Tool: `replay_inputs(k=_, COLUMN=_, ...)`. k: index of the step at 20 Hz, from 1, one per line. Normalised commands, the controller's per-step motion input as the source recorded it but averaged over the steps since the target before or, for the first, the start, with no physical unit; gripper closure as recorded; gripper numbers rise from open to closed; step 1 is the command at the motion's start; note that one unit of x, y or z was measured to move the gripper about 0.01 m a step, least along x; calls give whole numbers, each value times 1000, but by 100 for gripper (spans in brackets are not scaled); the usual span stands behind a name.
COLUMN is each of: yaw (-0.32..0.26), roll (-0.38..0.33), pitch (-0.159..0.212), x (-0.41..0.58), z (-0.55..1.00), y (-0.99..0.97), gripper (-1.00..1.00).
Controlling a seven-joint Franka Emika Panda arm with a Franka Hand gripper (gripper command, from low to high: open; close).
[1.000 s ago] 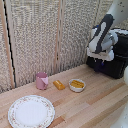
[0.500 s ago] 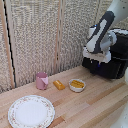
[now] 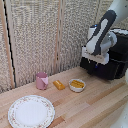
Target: Extend the gripper towards the air fryer handle. Grasp the air fryer handle and pull it to open the air fryer. Release the air fryer handle and move the gripper to the bread. Grasp the bread with the gripper and move it to the air fryer basket. Release the bread inside the air fryer and retract the gripper.
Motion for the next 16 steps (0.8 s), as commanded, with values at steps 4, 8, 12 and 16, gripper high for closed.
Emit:
replay_inputs(k=4, yaw=-48, roll=1, pitch=-24, x=146, z=-179, y=879, gripper=100)
replay_inputs(k=8, yaw=-9, roll=28, pitch=-11, x=1, z=-22, y=844, gripper=100)
replay_inputs(k=12, yaw=-43, roll=-2, pitch=0, x=14, z=-127, y=737, gripper=100)
replay_inputs(k=16, yaw=-40, roll=-38, pitch=-1, x=9, z=-67, y=524, gripper=100)
